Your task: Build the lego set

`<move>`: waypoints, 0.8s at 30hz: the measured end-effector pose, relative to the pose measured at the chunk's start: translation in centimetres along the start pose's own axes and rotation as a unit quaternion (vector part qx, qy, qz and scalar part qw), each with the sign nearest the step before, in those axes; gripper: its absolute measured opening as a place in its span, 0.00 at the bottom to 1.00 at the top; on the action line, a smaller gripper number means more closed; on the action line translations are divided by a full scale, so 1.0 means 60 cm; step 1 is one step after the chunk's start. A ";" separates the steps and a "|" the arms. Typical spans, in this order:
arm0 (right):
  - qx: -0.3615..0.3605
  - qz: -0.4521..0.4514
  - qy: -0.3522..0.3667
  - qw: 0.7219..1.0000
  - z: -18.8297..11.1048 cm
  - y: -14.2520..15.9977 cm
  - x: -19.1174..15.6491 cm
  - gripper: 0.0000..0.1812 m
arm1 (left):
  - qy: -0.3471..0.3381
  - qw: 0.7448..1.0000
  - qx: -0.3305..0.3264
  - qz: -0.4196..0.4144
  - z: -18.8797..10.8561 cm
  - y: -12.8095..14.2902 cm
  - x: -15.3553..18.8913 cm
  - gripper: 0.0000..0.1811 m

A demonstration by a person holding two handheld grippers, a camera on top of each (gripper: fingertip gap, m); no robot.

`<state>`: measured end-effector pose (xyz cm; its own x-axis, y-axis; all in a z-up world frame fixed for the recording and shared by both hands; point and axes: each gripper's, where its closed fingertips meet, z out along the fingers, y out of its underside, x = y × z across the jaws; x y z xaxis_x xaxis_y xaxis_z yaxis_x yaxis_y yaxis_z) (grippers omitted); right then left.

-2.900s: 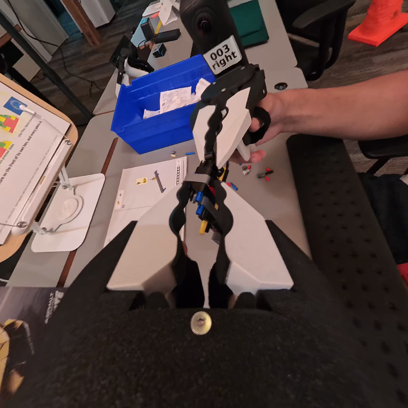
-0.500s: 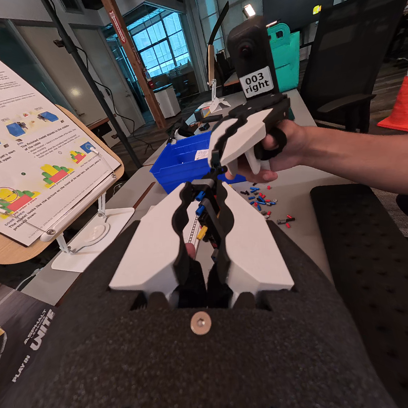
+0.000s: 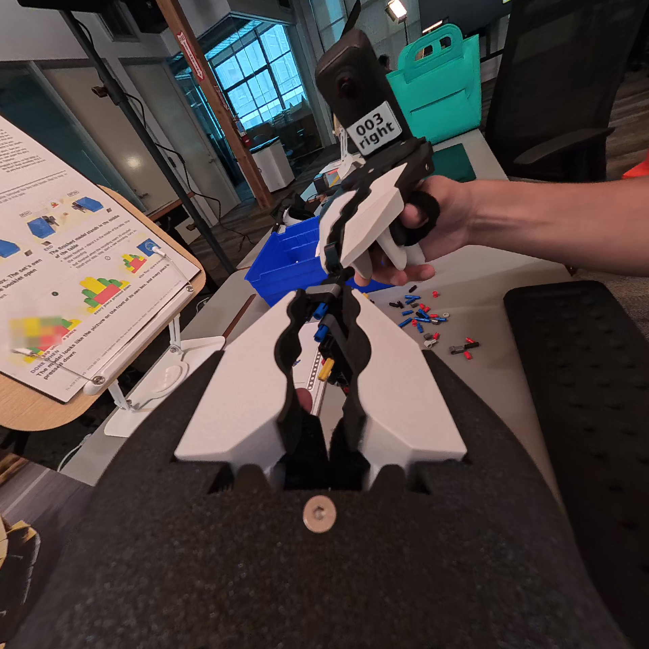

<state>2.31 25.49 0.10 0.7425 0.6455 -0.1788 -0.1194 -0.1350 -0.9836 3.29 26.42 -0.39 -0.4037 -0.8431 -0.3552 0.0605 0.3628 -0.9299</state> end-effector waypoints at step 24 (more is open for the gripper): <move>0.069 0.001 0.010 0.998 0.003 -0.001 0.006 0.03 | -0.012 1.000 0.006 -0.021 0.001 0.002 -0.004 0.10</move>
<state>2.44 25.87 0.12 0.7551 0.6298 -0.1820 -0.2098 -0.0308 -0.9773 3.48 26.64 -0.42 -0.3843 -0.8666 -0.3183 0.0547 0.3228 -0.9449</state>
